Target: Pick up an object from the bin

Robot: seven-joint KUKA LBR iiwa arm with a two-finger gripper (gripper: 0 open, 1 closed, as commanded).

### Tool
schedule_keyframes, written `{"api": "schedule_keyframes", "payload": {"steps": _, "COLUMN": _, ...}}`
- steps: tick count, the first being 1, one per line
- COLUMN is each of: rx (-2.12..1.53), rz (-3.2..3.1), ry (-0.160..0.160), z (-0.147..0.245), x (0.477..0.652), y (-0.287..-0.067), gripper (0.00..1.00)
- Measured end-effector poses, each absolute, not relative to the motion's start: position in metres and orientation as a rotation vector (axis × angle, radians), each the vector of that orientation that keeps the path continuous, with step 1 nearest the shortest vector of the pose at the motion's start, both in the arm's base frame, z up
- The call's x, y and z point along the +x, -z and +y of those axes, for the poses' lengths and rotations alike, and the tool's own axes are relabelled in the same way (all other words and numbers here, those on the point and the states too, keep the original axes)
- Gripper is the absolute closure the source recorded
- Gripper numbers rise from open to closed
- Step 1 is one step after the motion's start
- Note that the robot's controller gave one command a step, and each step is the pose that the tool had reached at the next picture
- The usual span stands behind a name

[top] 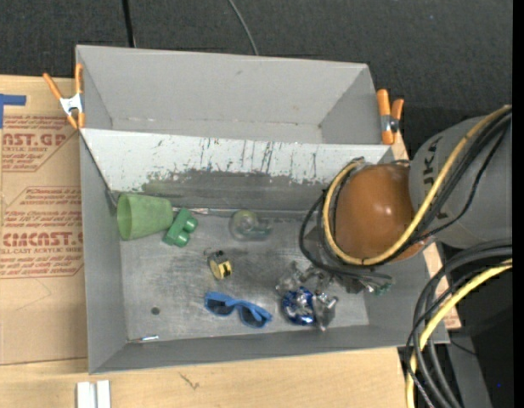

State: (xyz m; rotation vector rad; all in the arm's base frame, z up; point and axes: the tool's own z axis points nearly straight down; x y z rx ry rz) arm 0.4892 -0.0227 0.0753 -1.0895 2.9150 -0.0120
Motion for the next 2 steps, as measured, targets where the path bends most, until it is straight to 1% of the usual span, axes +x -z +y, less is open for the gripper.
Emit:
{"api": "schedule_keyframes", "payload": {"steps": 1, "rx": -1.852, "rz": 2.533, "ry": 0.002, "z": -0.044, "x": 0.481, "y": -0.195, "gripper": 1.0}}
{"api": "schedule_keyframes", "payload": {"steps": 2, "rx": -1.851, "rz": 2.527, "ry": 0.009, "z": -0.038, "x": 0.487, "y": -0.333, "gripper": 1.0}}
